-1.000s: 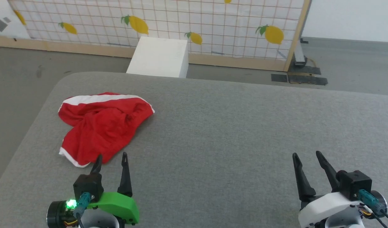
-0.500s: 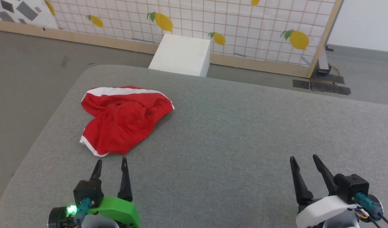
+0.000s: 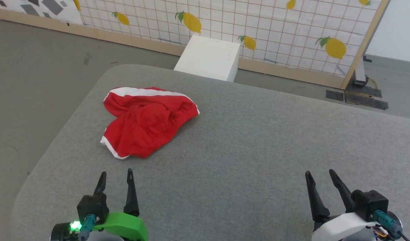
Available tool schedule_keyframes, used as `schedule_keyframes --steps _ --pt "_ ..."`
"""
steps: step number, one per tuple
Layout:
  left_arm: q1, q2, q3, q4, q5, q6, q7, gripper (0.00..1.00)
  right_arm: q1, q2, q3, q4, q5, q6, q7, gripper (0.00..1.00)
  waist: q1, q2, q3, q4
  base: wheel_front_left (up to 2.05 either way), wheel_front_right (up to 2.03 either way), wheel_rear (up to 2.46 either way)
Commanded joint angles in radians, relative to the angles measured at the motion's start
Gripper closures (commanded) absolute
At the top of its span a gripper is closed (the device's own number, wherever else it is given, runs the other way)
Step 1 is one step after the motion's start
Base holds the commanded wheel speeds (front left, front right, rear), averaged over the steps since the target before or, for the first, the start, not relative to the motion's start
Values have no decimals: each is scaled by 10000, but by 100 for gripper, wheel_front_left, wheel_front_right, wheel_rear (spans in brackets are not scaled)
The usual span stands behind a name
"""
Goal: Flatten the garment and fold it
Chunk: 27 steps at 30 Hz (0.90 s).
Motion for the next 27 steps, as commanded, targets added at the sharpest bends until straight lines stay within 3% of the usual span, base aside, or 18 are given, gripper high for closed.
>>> schedule_keyframes --steps 1,27 --pt "171 -32 -17 46 -100 70 -97 0 116 -2 24 80 100 -9 -107 0 0 0 -21 88 0 0 0" --pt "451 -43 -79 275 -257 314 -674 0 351 -2 162 584 459 -12 -688 0 0 0 -145 1036 0 0 0"
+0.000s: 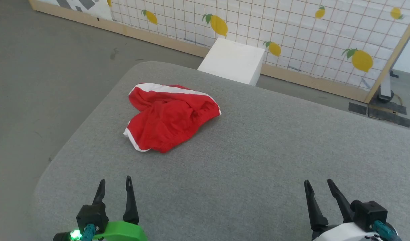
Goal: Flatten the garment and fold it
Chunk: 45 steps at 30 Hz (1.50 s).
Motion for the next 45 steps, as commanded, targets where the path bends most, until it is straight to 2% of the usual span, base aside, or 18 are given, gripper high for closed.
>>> schedule_keyframes --steps 1,12,22,26,30,37,45 --pt "168 -43 -12 26 11 119 -136 0 127 -2 13 63 64 -12 -120 0 0 0 -16 78 0 0 0" --pt "241 -23 -1 114 18 204 -364 0 212 -3 -2 140 -17 -13 -349 0 0 0 -116 455 0 0 0" --pt "79 9 27 125 5 190 -368 0 115 -3 -59 27 -167 -13 -327 0 0 0 -48 404 0 0 0" --pt "-207 67 -4 313 -150 24 -260 0 -20 -3 -127 -67 -231 -13 -280 0 0 0 30 347 0 0 0" --pt "-1222 330 -5 546 -420 -398 321 0 -206 -3 -155 -319 -314 -13 -180 0 0 0 230 196 0 0 0" --pt "-4367 921 147 1470 -1514 -1561 2298 0 -689 -3 -135 -1015 -648 -13 246 0 0 0 1178 -598 0 0 0" --pt "-7203 1672 168 3706 -2450 -2082 5054 0 -1133 -3 -156 -1510 -827 -13 605 0 0 0 2581 -1970 0 0 0"
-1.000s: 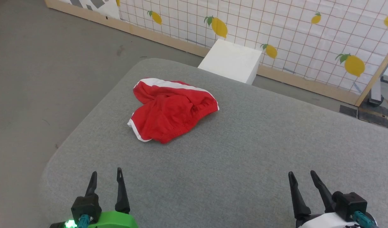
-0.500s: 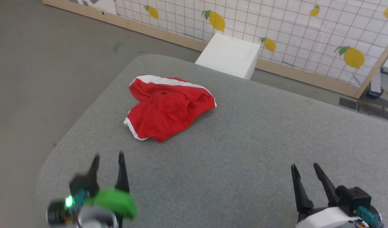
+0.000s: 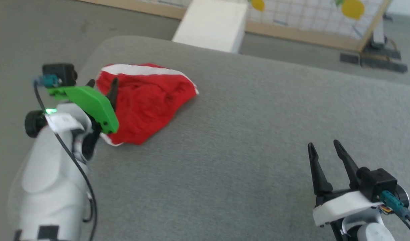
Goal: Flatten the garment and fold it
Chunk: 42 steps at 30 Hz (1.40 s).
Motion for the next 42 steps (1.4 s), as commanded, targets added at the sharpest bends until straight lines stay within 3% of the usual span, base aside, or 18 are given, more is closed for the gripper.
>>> schedule_keyframes --steps 1,8,15,19,20,27,31,37,42 --pt "-335 164 4 289 -143 -51 332 0 -232 -6 16 -109 -106 -13 46 0 0 0 1174 -1169 0 0 0" --pt "-988 465 -238 1906 -262 146 2322 0 -489 -6 -169 -405 -199 -13 159 0 0 0 2063 -1760 0 0 0" --pt "-561 48 -281 2883 -16 1370 2356 0 -747 -6 -36 -388 48 -13 146 0 0 0 2376 -1753 0 0 0" --pt "-423 -194 -350 3188 -115 1328 2190 0 -793 -6 -50 -325 77 -13 154 0 0 0 2304 -1556 0 0 0" --pt "-498 -265 -251 3147 -196 1299 1506 100 -790 -6 3 -257 73 -13 164 0 0 0 2140 -1459 0 0 0" --pt "-1553 -438 150 2639 -754 615 -211 100 -633 -6 162 129 441 -13 49 0 0 0 1287 -1514 0 0 0" --pt "-2447 -498 175 2194 -1042 169 -639 100 -503 -6 295 438 722 -13 -109 0 0 0 671 -1829 0 0 0" --pt "-3417 -1089 -559 1240 -1590 -258 -420 100 -252 -6 282 868 997 -13 -309 0 0 0 -123 -2393 0 0 0" --pt "-3115 -1559 -1748 383 -2717 -337 259 100 -170 -6 178 1108 1157 -13 -456 0 0 0 -495 -2892 0 0 0"
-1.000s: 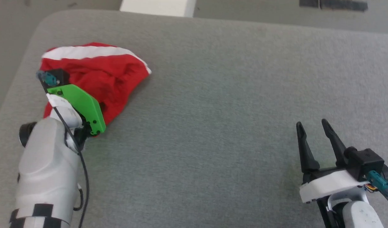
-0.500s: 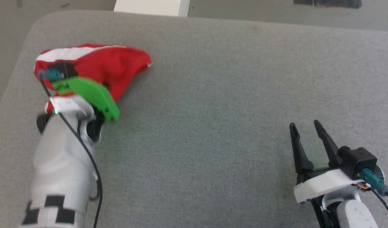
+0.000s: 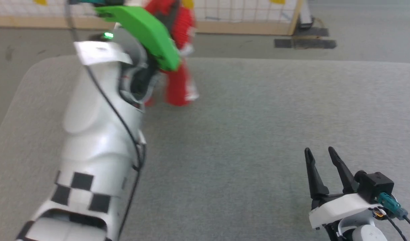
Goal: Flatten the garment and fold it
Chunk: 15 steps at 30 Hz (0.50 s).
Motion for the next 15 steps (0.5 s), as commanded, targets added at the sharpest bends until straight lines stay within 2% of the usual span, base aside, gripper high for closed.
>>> schedule_keyframes --steps 1,8,14,15 --pt "368 -74 -419 -229 -363 -67 166 100 104 -4 -40 60 91 -13 -91 0 0 0 -530 -619 0 0 0" --pt "2561 -133 -3730 -1003 -2393 -66 625 100 240 -4 25 279 197 -13 -212 0 0 0 -532 -1232 0 0 0" --pt "3956 -135 -6704 -865 -3360 182 1103 100 192 -4 79 373 262 -13 -291 0 0 0 -306 -1639 0 0 0" --pt "4079 -135 -7043 -839 -3492 238 1242 94 186 -4 64 393 267 -13 -304 0 0 0 -285 -1659 0 0 0"
